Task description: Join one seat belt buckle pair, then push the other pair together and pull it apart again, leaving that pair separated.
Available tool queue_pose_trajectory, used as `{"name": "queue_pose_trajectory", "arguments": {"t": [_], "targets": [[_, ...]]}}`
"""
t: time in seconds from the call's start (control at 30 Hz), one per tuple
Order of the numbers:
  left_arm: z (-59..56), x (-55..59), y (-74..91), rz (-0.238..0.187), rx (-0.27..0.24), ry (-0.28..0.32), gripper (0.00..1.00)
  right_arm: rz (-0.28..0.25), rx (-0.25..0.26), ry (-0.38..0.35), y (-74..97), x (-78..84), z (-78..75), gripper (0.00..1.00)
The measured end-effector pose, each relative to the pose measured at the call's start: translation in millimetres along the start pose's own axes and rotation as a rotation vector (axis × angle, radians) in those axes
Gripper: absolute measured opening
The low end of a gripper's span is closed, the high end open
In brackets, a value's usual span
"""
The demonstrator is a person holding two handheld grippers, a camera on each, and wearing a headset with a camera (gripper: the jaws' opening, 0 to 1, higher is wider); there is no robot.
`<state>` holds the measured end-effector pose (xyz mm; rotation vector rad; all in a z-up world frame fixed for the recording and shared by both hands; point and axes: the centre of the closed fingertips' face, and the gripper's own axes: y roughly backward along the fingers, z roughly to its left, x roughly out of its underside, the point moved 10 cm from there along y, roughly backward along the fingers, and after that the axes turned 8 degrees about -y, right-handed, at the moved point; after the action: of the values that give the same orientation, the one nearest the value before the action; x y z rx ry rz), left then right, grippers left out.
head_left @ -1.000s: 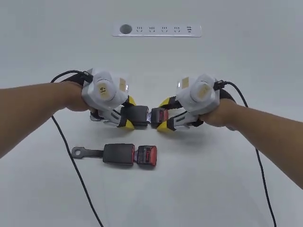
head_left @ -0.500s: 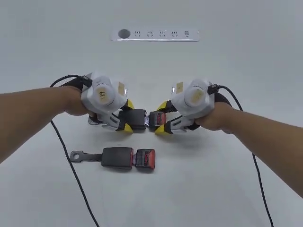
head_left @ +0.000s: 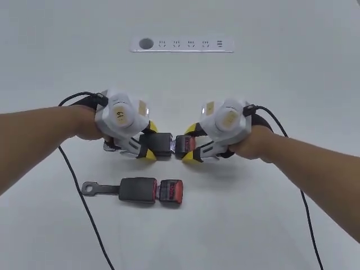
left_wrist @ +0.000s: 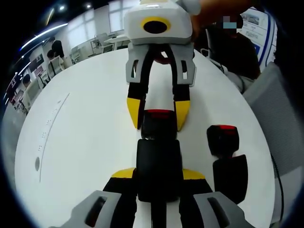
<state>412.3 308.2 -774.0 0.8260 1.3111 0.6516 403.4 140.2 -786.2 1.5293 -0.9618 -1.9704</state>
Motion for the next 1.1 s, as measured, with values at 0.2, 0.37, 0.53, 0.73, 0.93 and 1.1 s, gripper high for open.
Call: {"name": "queue_pose_trajectory", "arguments": {"t": [0.2,0.37,0.53,0.73,0.93,1.1], "targets": [[0.3,0.0,0.1,0.001,0.0,0.001,0.35,-0.002,0.001,0.005,-0.1,0.4,-0.1,0.34],[0.8,-0.2,0.3,0.003,0.004,-0.006,0.35,-0.004,0.004,0.008,1.0,1.9,0.7,0.34],[0.8,-0.5,0.6,0.007,0.007,-0.008,0.35,-0.002,0.004,0.009,2.5,3.4,1.2,0.34],[0.1,0.8,0.9,0.0,0.006,-0.009,0.35,-0.004,0.011,-0.002,10.3,12.1,2.4,0.34],[-0.8,0.4,0.4,0.0,0.002,-0.006,0.35,-0.024,0.01,-0.017,16.6,20.1,3.2,0.35],[-1.1,0.5,0.0,-0.002,0.002,-0.006,0.35,-0.027,0.013,-0.03,24.3,28.9,0.6,0.35]]}}
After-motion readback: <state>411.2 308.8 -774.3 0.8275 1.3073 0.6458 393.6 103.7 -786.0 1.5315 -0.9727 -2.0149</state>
